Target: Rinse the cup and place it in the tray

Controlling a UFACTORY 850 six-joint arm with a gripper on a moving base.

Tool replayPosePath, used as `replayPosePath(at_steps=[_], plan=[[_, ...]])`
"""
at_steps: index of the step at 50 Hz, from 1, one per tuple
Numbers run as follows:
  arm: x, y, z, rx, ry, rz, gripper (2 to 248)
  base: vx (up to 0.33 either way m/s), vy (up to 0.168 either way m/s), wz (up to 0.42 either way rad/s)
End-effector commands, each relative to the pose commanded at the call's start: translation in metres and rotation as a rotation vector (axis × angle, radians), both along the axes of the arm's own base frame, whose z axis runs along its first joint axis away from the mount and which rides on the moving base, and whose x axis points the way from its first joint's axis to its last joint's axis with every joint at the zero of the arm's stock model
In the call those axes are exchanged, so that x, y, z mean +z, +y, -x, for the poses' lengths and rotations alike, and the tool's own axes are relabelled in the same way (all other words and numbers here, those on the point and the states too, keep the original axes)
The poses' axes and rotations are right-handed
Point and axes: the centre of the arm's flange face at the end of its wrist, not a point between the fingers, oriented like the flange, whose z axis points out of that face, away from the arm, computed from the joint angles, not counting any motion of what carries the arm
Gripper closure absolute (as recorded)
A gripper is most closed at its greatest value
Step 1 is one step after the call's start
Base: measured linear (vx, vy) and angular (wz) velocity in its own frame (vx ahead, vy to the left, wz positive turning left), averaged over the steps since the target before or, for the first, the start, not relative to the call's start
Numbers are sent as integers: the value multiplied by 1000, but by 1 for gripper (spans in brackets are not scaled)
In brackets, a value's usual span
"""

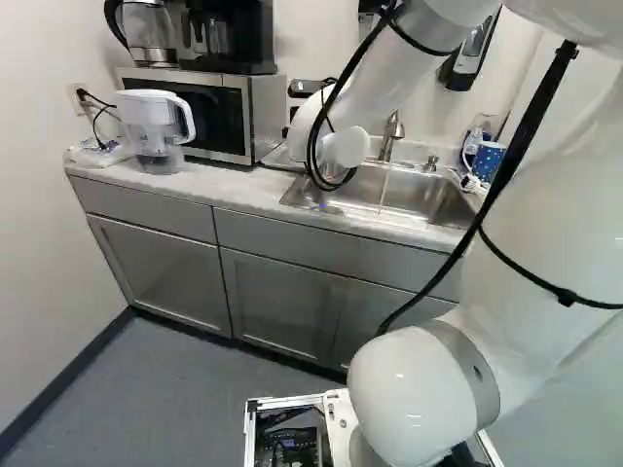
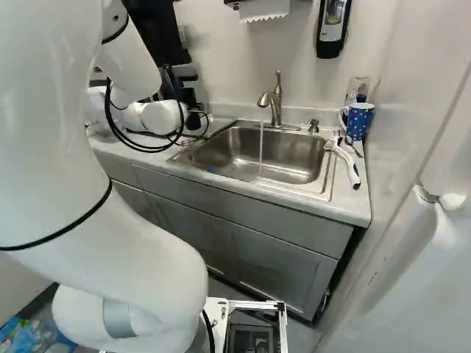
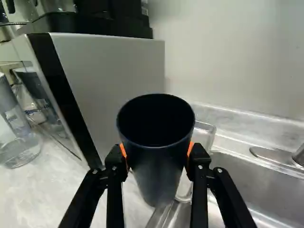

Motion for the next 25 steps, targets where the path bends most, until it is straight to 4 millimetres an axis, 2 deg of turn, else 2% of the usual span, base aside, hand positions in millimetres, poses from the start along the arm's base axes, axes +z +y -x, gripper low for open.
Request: replayPosePath(at_steps=[25], plan=[[0,-36,-12,-79,0,0,125,0,0,0]])
